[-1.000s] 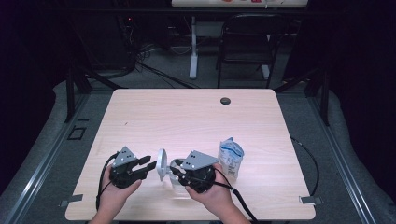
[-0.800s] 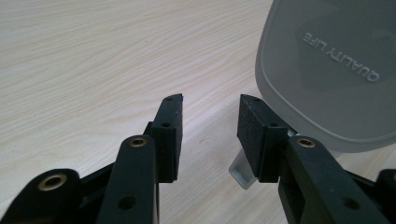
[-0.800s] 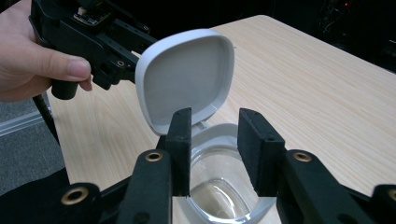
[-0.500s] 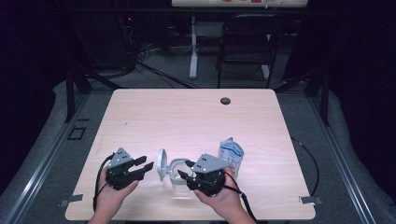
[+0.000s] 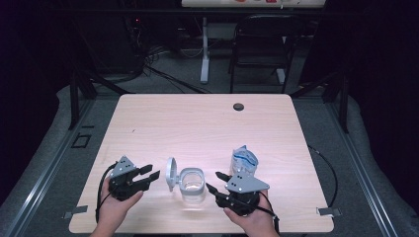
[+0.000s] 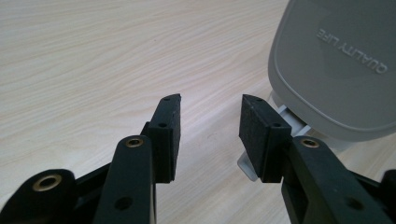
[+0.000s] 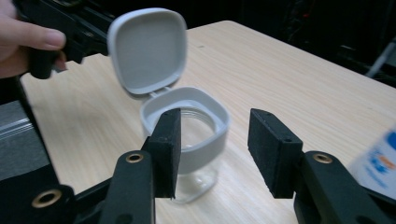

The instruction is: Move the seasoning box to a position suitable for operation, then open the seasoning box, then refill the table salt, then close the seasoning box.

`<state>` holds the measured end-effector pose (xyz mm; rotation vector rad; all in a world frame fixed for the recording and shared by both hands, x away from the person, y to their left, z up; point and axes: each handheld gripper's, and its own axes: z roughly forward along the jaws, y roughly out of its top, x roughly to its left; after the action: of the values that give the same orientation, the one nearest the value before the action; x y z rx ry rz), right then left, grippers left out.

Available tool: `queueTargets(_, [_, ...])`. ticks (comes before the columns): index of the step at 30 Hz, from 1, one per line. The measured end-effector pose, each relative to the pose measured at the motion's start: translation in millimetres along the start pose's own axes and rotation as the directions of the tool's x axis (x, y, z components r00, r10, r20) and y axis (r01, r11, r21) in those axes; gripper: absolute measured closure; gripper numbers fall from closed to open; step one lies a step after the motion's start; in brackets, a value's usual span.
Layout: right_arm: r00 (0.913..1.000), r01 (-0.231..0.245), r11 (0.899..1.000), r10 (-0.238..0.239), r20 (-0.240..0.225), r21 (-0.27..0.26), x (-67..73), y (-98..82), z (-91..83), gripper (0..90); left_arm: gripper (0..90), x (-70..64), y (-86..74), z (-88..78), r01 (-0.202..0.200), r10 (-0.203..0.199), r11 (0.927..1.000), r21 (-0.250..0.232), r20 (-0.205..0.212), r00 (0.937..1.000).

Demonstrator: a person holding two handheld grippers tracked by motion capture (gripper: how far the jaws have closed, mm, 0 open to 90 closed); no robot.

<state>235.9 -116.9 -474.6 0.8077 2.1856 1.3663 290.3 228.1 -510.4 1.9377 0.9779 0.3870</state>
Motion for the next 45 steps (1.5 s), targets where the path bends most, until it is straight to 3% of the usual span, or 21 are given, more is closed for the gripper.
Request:
queueTargets(4, [0.9985,-0.019,1.0,0.02,0.05,-0.019,-6.9,-7.0,-7.0,53.1,59.1,1.5,3.6,0.4,0.023,-0.023,0.9996,-0.016,0.003,0.9997])
queueTargets(9, [0.9955,-0.056,0.998,0.058,0.074,-0.027,-15.0,-19.4,-18.6,53.6,59.1,-4.4,3.6,2.5,0.01,-0.01,0.9999,-0.012,-0.001,0.9999])
queueTargets(14, [0.9849,-0.099,0.995,0.1,0.141,-0.014,-28.5,-36.9,-27.8,53.0,58.3,-6.2,6.5,-1.4,0.003,-0.003,0.9998,-0.02,-0.009,1.0])
queueTargets(21, [0.973,-0.13,0.991,0.133,0.188,-0.03,-48.1,-42.7,-38.0,52.7,55.9,2.9,3.0,-1.8,0.026,-0.027,0.9996,-0.013,-0.023,0.9994])
queueTargets(30, [0.9781,-0.136,0.991,0.133,0.16,0.007,-66.3,-52.7,-47.4,54.6,55.9,7.4,1.5,-5.3,0.038,-0.038,0.9991,-0.018,-0.034,0.9987])
queueTargets(35, [0.9822,-0.129,0.992,0.128,0.138,0.002,-70.5,-52.5,-52.6,54.6,55.8,8.4,1.0,-5.7,0.043,-0.044,0.9989,-0.02,-0.035,0.9984])
queueTargets(36, [0.9846,-0.134,0.991,0.132,0.114,0.006,-73.6,-52.2,-57.3,55.2,55.8,9.0,0.7,-6.0,0.041,-0.042,0.9989,-0.021,-0.038,0.9984])
queueTargets(45, [0.9737,-0.184,0.983,0.182,0.137,0.001,-87.8,-60.3,-68.5,55.5,55.4,11.3,1.1,-8.0,0.052,-0.053,0.9984,-0.023,-0.043,0.9977])
